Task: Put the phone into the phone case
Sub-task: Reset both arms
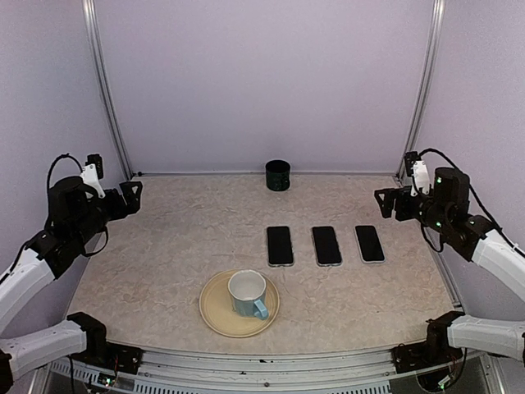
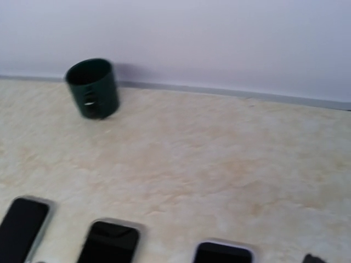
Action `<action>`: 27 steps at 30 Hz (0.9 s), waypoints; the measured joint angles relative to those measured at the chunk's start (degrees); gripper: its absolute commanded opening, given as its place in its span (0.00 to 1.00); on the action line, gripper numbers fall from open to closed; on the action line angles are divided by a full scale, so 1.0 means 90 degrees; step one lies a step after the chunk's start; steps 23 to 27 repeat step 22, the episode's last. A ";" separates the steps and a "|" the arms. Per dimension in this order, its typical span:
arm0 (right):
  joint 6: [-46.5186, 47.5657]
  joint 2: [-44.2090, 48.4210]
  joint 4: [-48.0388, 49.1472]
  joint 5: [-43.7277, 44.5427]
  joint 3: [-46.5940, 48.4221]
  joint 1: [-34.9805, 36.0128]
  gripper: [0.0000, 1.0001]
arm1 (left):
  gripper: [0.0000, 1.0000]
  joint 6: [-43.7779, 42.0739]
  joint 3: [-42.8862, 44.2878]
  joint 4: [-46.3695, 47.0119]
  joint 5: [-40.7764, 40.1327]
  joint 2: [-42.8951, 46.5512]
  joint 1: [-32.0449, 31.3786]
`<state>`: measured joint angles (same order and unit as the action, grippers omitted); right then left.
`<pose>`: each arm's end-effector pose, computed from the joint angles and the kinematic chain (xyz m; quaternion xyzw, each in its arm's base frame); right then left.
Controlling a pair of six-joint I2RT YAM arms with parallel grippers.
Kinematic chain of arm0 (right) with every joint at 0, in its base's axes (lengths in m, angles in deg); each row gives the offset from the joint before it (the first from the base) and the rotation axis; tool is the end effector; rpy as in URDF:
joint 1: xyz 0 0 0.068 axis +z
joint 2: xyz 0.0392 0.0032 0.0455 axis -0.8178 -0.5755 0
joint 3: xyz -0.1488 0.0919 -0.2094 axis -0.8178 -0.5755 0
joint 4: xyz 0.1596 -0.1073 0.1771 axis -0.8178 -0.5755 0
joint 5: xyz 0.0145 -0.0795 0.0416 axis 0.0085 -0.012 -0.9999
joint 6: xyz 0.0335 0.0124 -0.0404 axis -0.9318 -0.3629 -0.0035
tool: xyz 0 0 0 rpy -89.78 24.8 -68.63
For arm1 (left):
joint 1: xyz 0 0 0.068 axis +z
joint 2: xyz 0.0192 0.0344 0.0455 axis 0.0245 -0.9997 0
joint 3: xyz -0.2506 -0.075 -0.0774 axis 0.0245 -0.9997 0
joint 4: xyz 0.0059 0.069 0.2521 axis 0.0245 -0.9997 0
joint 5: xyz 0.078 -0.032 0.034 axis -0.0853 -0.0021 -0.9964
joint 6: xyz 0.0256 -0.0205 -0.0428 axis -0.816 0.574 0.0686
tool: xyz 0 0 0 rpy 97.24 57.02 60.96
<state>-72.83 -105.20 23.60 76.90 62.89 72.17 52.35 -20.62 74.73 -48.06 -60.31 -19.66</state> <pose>0.2067 0.0638 0.3000 -0.0585 0.8062 0.1260 0.5751 0.1777 -0.0510 0.3057 -0.0537 0.7690 -0.1151 0.6265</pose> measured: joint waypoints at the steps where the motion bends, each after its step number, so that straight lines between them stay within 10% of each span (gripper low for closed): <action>1: 0.0007 0.0075 -0.0024 0.0049 -0.0017 -0.0041 1.00 | 0.99 0.0000 -0.0010 0.0010 0.0134 0.0000 0.0131; 27: -0.0347 0.1634 -0.0877 0.1426 -0.0345 -0.0109 1.00 | 0.99 -0.0359 -0.0425 -0.0083 0.1093 0.0865 0.0704</action>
